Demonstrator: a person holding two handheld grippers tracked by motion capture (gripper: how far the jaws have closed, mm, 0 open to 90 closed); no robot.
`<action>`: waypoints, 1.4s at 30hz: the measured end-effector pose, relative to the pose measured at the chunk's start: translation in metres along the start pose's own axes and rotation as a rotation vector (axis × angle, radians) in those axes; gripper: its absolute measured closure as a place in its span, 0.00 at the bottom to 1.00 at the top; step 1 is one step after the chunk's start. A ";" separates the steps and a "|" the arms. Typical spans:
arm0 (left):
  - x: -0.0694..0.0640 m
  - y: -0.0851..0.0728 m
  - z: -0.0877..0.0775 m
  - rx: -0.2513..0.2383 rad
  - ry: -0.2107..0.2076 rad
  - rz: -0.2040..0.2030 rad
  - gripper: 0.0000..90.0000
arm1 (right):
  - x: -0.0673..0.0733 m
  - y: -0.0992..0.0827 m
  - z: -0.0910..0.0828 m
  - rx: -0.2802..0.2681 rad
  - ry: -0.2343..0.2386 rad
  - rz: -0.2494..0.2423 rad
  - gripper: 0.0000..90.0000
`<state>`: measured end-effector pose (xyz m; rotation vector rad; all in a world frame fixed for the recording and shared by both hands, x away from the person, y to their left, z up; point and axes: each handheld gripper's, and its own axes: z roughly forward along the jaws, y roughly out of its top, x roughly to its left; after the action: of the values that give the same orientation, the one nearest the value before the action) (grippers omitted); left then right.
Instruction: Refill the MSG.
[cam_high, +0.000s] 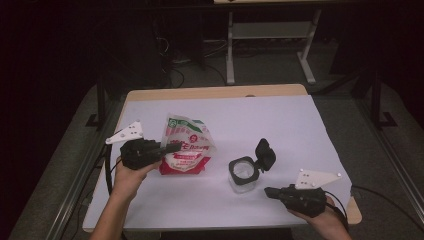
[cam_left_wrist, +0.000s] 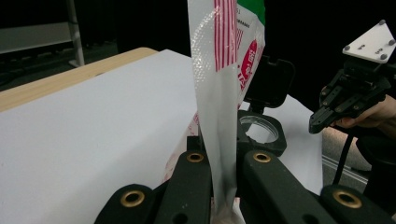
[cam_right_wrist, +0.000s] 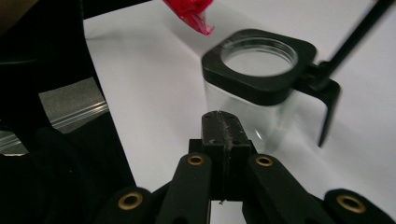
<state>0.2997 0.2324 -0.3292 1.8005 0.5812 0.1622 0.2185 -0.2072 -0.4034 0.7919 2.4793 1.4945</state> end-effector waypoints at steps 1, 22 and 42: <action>0.000 0.000 0.000 0.001 -0.004 0.002 1.00 | 0.001 0.002 0.002 0.000 0.007 -0.009 1.00; -0.002 0.000 -0.004 -0.014 -0.027 -0.017 1.00 | 0.024 0.053 0.057 -0.033 0.042 -0.105 1.00; -0.016 0.023 -0.015 -0.040 -0.085 -0.019 1.00 | 0.028 0.086 0.112 -0.034 -0.089 -0.079 1.00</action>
<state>0.2865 0.2331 -0.3005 1.7540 0.5303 0.0833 0.2686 -0.0741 -0.3816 0.7292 2.3854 1.4391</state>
